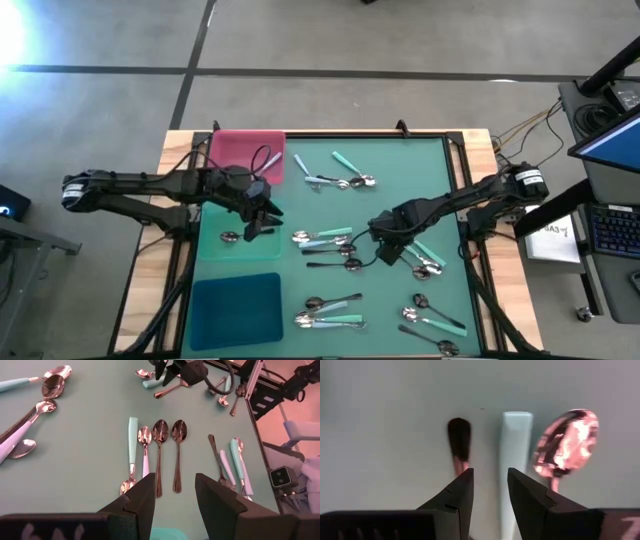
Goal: Sort silverware by color (type)
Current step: Put the light blue spoon into the blue bin
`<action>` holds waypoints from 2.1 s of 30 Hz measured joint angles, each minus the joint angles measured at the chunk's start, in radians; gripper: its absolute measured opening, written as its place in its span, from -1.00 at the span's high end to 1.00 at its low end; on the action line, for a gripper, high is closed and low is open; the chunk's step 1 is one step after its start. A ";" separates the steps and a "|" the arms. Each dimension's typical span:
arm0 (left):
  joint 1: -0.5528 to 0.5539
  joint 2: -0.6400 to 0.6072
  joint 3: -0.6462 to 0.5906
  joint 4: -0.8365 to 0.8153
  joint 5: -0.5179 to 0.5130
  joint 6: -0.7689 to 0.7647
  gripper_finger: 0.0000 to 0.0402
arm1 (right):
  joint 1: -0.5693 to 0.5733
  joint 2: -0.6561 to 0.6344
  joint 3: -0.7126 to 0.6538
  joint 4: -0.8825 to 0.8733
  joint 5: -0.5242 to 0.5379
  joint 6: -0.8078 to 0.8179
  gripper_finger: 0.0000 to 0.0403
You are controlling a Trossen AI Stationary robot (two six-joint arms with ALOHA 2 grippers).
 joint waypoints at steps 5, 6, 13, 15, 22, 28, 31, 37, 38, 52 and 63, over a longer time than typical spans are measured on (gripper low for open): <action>0.000 0.000 -0.003 -0.004 0.000 0.001 0.39 | -0.001 -0.002 -0.032 0.027 0.001 0.002 0.50; 0.000 0.000 -0.003 -0.004 0.000 0.001 0.39 | -0.001 -0.002 -0.033 0.029 0.003 0.002 0.51; 0.000 0.000 -0.004 -0.006 0.000 0.001 0.39 | 0.000 -0.004 -0.019 0.029 0.009 -0.011 0.57; 0.000 0.000 -0.004 -0.006 0.000 0.001 0.39 | -0.001 -0.009 -0.018 0.026 0.010 -0.013 0.57; 0.000 0.000 -0.006 -0.008 0.000 0.001 0.39 | -0.001 -0.010 -0.018 0.020 0.014 -0.033 0.49; 0.000 0.000 -0.006 -0.008 0.000 0.001 0.39 | -0.001 -0.010 -0.018 0.017 0.032 -0.049 0.43; 0.000 0.001 -0.006 -0.007 0.000 0.001 0.39 | -0.001 -0.010 -0.020 0.019 0.037 -0.053 0.42; 0.000 0.001 -0.006 -0.007 0.000 0.000 0.39 | -0.001 0.003 -0.045 0.024 0.053 -0.055 0.41; 0.000 0.001 -0.006 -0.007 0.000 0.000 0.39 | -0.001 0.007 -0.050 0.030 0.053 -0.055 0.41; 0.000 0.001 -0.006 0.007 0.000 -0.005 0.39 | -0.001 0.028 -0.062 0.053 0.053 -0.089 0.72; -0.022 0.001 -0.066 0.124 0.000 -0.071 0.39 | -0.001 -0.004 0.028 0.062 0.060 -0.235 0.72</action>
